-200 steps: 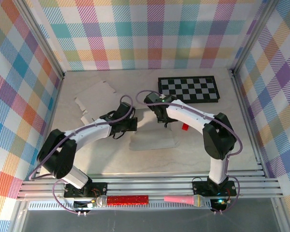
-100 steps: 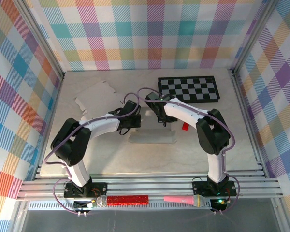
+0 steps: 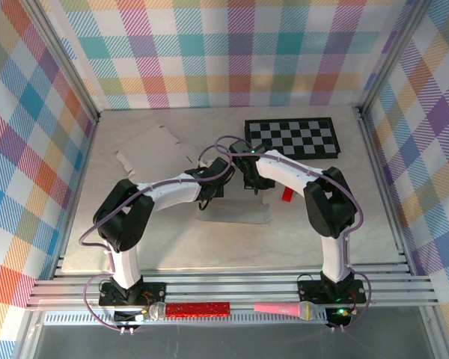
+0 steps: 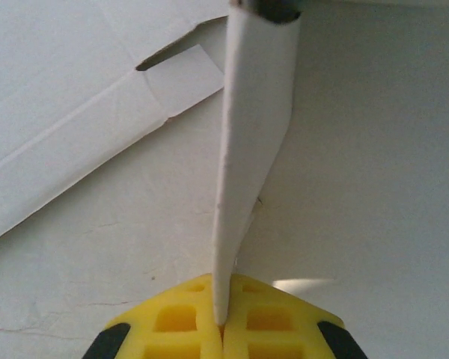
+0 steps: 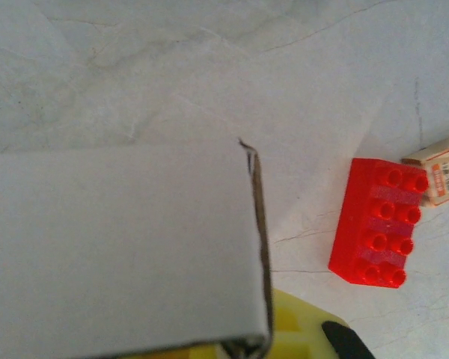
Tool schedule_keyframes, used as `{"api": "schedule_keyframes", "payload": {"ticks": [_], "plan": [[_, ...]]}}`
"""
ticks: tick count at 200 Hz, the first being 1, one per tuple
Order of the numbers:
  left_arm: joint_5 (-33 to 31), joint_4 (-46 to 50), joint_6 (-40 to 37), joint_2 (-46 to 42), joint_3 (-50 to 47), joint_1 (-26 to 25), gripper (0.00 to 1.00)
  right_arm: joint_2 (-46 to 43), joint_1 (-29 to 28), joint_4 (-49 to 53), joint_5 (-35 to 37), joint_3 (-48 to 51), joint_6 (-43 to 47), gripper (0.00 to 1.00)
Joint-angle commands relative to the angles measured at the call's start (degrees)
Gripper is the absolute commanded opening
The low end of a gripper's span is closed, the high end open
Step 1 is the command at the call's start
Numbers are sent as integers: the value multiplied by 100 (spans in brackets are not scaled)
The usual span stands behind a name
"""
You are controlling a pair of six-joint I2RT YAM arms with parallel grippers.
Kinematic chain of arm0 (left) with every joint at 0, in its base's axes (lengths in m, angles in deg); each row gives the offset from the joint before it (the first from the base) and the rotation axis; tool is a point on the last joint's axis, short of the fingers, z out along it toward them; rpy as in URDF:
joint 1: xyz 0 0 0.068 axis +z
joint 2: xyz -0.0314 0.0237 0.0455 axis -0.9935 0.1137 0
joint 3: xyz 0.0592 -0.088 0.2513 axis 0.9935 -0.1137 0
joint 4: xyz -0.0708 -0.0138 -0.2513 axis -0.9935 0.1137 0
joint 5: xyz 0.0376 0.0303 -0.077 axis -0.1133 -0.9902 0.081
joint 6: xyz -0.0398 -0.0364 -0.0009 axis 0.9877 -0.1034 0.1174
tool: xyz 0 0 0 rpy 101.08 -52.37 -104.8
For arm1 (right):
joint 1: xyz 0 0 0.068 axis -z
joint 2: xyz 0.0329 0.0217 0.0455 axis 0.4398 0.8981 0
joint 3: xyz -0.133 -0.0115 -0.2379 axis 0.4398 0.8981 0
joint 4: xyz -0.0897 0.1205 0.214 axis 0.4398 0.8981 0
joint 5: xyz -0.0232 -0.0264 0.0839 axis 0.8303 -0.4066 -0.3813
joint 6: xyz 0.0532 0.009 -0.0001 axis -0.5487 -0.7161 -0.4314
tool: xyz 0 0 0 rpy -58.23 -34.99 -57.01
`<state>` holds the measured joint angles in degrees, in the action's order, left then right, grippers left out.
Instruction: Fold the paper box
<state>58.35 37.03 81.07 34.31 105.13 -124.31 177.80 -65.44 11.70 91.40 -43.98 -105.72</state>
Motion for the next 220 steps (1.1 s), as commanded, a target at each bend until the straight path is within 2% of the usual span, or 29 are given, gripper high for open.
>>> {"api": "schedule_keyframes", "payload": {"ticks": [1,28,65,70,83,94,103,120,160,220], "plan": [[-744,1133,552,605,16,-26,0,138,-36,105,-344,-92,-79,0],[-725,954,579,718,88,-149,0,147,-1,51,-451,-56,-100,0],[-235,324,188,101,-132,-132,0,104,24,21,-429,22,-107,0],[-156,249,134,-23,-168,-112,5,94,24,9,-425,32,-95,0],[66,23,0,-358,-296,-34,27,70,29,-12,-422,57,-67,0],[239,-73,-81,-600,-363,50,39,61,25,-18,-410,69,-50,0],[446,-164,-180,-761,-400,138,46,59,25,-28,-408,75,-35,0],[821,-247,-333,-947,-415,305,52,59,25,-29,-392,73,-32,0],[1685,-479,-648,-1094,-479,700,57,101,26,-2,-395,34,-19,0],[2118,-233,-1069,-710,-332,921,50,127,33,23,-408,-36,-2,0]]}}
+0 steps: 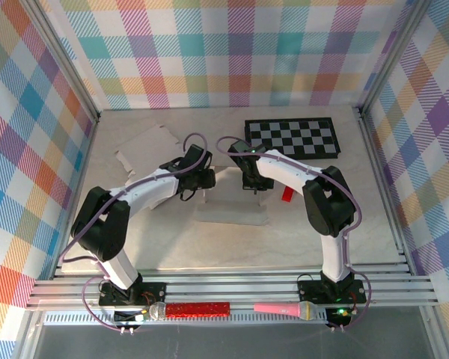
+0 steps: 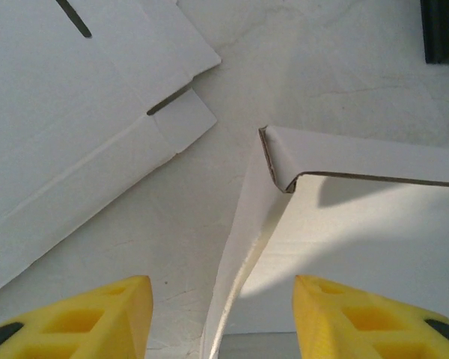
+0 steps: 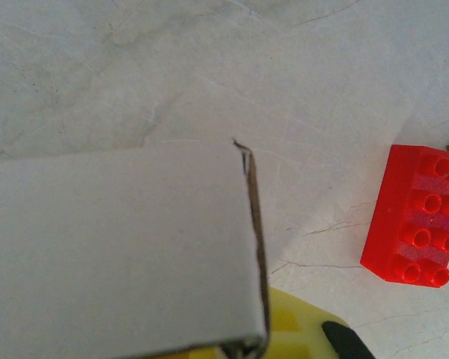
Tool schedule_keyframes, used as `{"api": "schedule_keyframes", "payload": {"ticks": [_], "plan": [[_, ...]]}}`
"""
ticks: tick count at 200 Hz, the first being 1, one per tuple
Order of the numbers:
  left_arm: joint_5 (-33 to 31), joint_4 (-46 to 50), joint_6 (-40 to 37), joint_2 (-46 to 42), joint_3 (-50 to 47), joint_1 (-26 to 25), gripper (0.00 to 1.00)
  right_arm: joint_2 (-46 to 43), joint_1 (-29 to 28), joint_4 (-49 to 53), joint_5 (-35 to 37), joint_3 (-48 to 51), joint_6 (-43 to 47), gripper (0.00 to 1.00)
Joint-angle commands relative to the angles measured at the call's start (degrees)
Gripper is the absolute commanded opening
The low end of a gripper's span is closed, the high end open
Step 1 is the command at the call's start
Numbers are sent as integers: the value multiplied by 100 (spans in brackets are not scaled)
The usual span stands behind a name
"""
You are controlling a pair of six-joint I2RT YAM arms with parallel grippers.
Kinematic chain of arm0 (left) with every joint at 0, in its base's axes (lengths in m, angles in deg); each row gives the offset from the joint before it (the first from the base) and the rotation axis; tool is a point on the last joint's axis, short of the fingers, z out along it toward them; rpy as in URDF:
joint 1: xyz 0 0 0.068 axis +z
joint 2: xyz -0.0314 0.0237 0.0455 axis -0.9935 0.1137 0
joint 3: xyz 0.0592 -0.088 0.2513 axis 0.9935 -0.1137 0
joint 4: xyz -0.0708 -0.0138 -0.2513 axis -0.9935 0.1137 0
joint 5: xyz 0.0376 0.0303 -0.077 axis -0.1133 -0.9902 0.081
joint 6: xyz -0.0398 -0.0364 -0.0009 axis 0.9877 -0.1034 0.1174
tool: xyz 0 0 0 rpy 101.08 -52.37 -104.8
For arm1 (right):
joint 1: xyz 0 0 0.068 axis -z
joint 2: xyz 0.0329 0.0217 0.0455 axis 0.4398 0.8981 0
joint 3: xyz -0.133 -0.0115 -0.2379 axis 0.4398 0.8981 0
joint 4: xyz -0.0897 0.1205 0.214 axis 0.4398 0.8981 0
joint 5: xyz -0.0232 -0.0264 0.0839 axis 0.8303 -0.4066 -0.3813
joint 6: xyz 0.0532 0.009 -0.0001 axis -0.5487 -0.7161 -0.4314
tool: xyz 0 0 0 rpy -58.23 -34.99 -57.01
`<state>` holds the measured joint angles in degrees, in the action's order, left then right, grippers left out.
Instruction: Fold the paper box
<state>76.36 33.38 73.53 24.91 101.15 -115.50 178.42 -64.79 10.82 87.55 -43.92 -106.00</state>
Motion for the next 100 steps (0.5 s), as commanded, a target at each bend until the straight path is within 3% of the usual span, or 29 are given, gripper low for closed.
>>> {"api": "schedule_keyframes", "payload": {"ticks": [1,100], "plan": [[318,137,-316,234,70,40,50,67,-28,111,-27,-43,25,0],[-444,169,-627,680,378,7,30,108,-20,113,-99,-71,66,0]]}}
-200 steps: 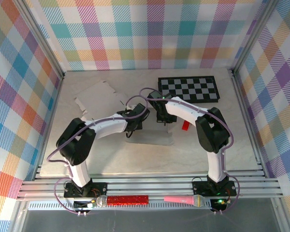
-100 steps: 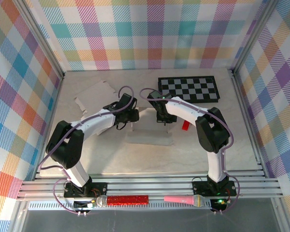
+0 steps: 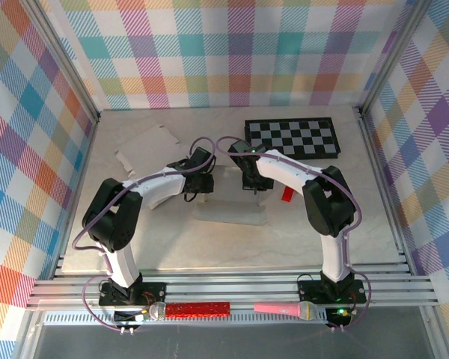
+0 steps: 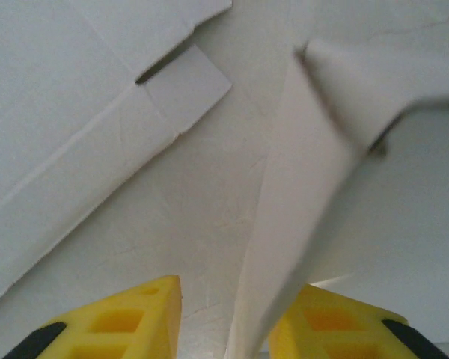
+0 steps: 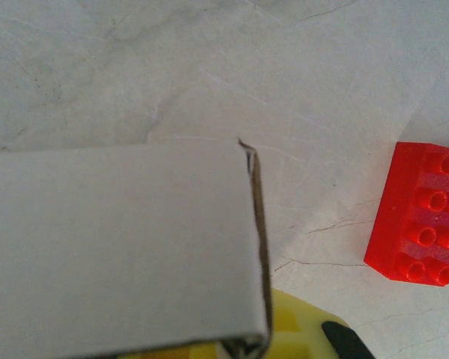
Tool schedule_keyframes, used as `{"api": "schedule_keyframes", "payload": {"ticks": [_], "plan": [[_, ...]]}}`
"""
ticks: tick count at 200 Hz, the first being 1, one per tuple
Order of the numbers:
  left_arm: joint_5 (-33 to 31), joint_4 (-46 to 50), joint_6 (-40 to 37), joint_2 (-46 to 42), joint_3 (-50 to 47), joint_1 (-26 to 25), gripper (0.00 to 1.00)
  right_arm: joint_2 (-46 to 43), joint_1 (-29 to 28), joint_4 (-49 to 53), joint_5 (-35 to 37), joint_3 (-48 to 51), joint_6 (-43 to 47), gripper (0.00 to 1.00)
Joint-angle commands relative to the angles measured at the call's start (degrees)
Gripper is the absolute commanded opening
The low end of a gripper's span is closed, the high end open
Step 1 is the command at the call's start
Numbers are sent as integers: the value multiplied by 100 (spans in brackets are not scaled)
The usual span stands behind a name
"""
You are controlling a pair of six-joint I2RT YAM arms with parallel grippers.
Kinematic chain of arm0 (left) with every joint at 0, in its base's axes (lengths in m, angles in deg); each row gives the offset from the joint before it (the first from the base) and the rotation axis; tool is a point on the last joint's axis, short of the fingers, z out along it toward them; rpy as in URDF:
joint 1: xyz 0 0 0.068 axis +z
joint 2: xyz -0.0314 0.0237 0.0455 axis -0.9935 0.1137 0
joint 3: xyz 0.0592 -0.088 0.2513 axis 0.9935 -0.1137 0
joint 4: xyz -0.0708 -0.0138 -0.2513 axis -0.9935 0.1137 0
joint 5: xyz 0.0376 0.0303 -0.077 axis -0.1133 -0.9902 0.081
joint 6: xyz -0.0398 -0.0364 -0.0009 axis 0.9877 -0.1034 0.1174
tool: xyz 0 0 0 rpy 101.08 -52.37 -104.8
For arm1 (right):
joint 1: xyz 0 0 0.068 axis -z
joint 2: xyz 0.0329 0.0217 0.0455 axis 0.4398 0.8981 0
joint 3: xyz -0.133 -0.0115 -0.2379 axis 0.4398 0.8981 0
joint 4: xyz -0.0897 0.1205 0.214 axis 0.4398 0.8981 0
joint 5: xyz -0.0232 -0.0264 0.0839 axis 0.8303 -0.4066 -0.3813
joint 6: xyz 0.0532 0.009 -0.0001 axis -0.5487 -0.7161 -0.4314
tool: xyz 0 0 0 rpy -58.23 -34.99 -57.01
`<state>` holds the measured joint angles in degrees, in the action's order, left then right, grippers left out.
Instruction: Fold the paper box
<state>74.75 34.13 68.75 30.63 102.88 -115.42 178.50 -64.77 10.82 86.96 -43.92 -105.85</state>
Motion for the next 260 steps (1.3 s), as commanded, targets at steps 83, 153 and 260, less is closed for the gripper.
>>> {"api": "schedule_keyframes", "payload": {"ticks": [83,153,260], "plan": [[-652,55,-329,351,351,-103,0,95,10,151,-30,-109,106,0],[-1687,380,284,207,211,-471,5,217,9,253,-97,-214,-27,0],[-661,534,748,-2078,-232,-413,59,884,97,1294,212,-889,-349,0]]}}
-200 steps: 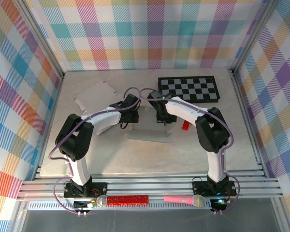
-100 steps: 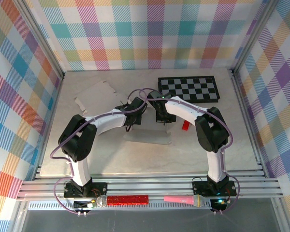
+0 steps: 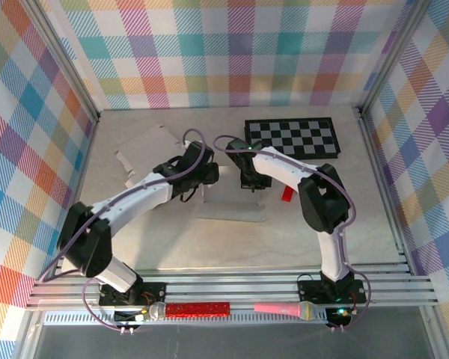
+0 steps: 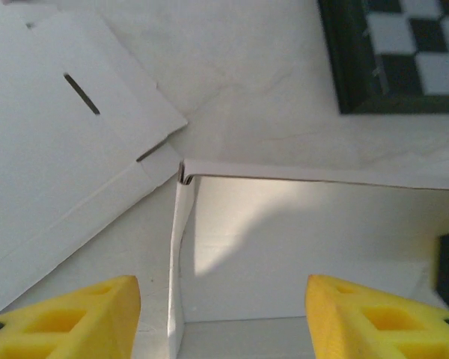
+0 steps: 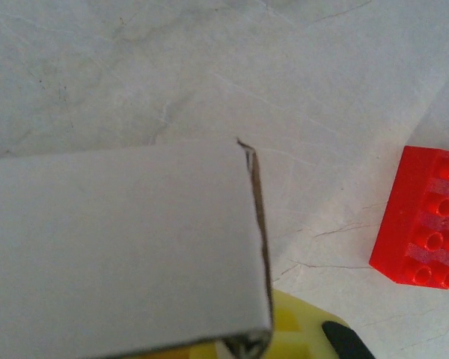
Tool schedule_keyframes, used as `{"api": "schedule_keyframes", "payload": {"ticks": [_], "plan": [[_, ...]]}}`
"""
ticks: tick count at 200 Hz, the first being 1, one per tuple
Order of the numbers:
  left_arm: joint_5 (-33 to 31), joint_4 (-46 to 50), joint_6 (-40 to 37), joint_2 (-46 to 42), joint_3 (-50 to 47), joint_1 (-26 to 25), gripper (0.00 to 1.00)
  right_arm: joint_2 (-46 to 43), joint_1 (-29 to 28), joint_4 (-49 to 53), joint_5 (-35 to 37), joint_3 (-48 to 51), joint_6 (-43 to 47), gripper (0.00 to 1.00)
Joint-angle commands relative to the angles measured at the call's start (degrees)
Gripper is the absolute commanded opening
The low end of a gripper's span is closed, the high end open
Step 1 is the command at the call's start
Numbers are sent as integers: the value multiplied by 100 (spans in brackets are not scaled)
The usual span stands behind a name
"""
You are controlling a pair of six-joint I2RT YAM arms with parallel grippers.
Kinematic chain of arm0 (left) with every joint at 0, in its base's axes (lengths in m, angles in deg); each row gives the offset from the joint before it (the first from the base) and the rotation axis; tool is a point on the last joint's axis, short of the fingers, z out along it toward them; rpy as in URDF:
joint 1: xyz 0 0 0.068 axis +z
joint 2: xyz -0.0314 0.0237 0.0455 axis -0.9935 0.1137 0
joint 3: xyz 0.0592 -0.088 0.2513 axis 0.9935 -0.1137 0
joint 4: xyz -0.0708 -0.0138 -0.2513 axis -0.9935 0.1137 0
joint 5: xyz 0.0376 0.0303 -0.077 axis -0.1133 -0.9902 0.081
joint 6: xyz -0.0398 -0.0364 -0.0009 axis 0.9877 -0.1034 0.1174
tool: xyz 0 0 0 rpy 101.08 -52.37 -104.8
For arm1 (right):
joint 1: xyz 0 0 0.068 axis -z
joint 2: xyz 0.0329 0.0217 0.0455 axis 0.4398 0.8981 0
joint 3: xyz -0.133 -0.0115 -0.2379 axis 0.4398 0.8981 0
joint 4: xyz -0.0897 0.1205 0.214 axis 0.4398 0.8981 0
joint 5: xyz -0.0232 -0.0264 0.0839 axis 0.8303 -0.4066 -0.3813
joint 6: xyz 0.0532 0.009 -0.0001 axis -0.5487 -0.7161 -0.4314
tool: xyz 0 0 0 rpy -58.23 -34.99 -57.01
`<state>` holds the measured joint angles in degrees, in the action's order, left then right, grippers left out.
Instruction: Fold the paper box
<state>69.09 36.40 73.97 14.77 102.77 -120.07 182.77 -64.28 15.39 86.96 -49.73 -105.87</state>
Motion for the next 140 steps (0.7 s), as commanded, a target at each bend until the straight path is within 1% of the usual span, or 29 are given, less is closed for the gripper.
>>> {"api": "schedule_keyframes", "payload": {"ticks": [1,15,34,51,80,114,140], "plan": [[-100,324,227,-515,-224,54,59,472,49,861,212,-324,-371,0],[-148,610,298,-785,-245,182,59,633,49,1202,113,-504,-748,0],[79,980,498,-1102,-295,534,59,811,61,1677,-4,-697,-1383,0],[377,1317,632,-1326,-325,903,57,927,134,2034,-355,-903,-1931,0],[421,2028,606,-1409,-291,1276,56,1148,267,2736,-1164,-1214,-3068,0],[802,2202,801,-1658,-649,1401,52,1226,314,2962,-1869,-1255,-4052,0],[1402,1996,1093,-1775,-1091,1401,51,1376,398,3132,-2530,-1159,-4760,0]]}}
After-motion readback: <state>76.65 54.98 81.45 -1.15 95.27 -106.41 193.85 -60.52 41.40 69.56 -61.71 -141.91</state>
